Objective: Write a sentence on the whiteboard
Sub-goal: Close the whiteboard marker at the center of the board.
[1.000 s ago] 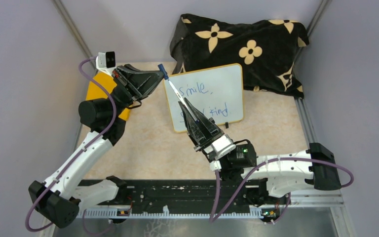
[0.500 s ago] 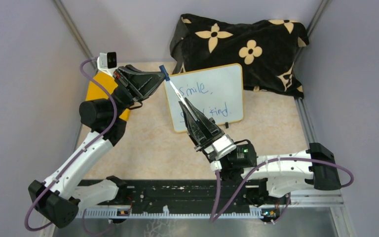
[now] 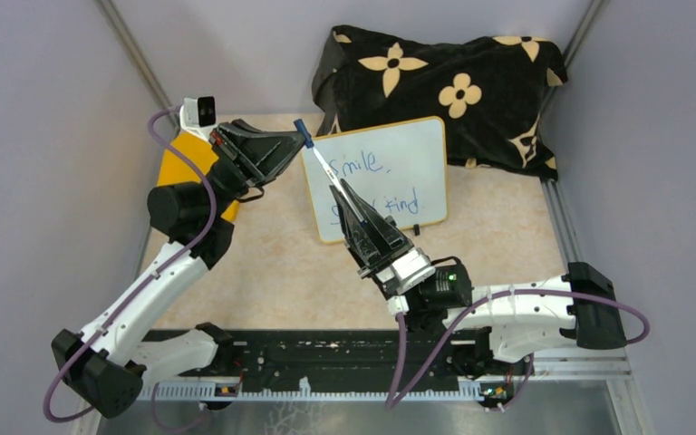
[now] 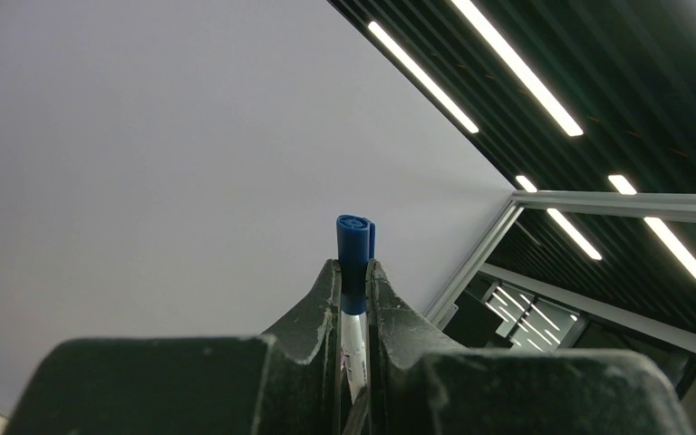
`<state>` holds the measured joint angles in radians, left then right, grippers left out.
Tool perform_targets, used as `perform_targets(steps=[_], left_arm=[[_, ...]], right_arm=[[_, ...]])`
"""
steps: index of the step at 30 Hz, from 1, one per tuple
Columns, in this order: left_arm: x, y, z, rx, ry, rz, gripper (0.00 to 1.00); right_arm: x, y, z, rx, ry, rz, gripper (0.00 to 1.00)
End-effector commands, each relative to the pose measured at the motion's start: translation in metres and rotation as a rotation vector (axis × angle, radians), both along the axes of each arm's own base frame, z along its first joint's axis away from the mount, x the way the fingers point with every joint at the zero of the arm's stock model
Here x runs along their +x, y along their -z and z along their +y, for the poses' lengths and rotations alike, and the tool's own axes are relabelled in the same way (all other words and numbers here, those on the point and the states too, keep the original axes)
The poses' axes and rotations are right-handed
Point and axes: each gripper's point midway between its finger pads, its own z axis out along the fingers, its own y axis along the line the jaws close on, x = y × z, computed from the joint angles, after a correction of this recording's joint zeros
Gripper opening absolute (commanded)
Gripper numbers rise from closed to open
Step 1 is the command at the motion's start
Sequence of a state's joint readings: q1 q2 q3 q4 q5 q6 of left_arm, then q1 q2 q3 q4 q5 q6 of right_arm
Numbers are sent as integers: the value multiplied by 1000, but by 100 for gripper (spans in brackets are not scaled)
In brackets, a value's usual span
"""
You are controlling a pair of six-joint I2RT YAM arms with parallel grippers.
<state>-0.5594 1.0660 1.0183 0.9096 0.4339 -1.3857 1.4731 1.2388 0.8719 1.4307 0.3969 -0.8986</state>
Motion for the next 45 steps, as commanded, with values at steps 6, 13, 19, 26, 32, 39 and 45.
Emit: perform_targets(steps=[6, 13, 19, 26, 32, 39, 45], left_arm=[[-2, 14, -14, 34, 20, 5, 0], [-1, 12, -18, 41, -3, -1, 0], [-2, 19, -29, 51, 13, 16, 0], [-5, 29, -47, 49, 25, 39, 0], [-8, 32, -54, 11, 18, 57, 0], [-12, 34, -59, 11, 27, 53, 0], [-16, 40, -65, 29, 49, 56, 0]], right_arm=[[-1, -12, -9, 55, 11, 2, 0], [-1, -11, -8, 53, 13, 3, 0], [0, -12, -11, 62, 20, 3, 0], [5, -12, -19, 102, 56, 25, 0], [7, -12, -24, 124, 77, 36, 0], [7, -12, -23, 119, 77, 35, 0], [7, -12, -21, 115, 76, 36, 0]])
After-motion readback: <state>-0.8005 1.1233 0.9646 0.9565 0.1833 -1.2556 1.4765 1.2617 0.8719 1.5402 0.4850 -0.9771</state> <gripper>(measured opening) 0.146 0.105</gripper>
